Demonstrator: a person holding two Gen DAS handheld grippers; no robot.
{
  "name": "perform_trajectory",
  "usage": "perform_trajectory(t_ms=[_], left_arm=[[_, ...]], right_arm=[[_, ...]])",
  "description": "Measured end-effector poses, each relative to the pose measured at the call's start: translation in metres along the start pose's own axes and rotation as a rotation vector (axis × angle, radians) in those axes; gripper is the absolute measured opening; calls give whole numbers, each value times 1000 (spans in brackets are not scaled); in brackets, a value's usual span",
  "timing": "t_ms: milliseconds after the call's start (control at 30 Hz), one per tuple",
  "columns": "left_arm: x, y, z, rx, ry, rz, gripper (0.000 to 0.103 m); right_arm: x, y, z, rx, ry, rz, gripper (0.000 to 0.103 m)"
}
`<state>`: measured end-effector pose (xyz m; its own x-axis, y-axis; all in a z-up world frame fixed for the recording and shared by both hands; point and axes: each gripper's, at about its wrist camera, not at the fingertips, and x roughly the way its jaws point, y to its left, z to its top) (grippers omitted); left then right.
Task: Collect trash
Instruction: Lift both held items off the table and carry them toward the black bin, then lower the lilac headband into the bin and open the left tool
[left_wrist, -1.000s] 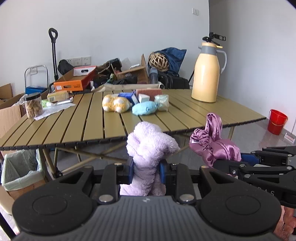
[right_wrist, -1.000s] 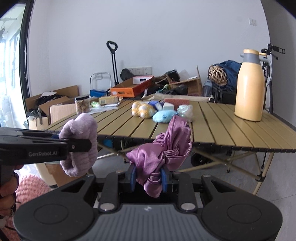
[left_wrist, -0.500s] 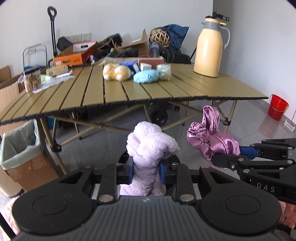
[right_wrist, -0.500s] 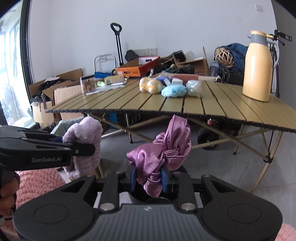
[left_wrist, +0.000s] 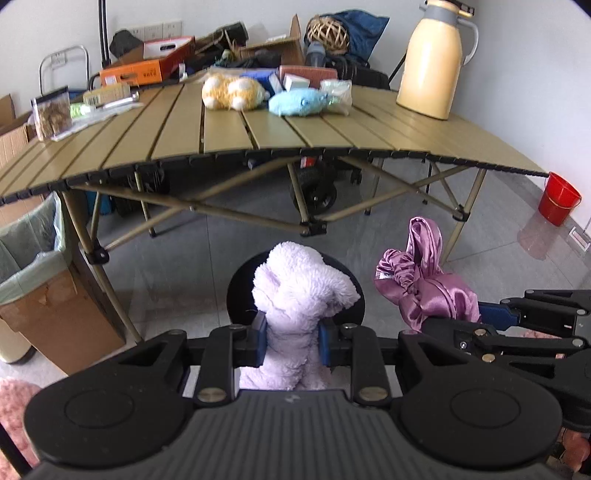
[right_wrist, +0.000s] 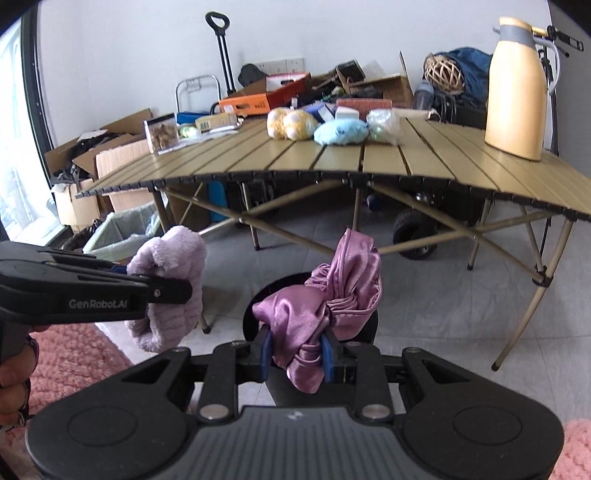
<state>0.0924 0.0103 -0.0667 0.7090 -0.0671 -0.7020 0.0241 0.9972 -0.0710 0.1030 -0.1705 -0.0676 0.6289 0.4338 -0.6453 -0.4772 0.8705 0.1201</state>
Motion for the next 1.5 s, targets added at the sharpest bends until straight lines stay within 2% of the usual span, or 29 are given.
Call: perform_trajectory(t_ms=[567, 1300, 1500], left_arm=[[65, 3, 14, -72, 148, -10, 26], [142, -8, 42, -110, 226, -35, 26], [170, -7, 47, -136, 264, -20, 26]], right_arm=[[46, -25, -1, 67, 97, -37, 25], [95, -74, 15, 149, 120, -106, 25], [106, -87, 21, 169, 117, -123, 25]])
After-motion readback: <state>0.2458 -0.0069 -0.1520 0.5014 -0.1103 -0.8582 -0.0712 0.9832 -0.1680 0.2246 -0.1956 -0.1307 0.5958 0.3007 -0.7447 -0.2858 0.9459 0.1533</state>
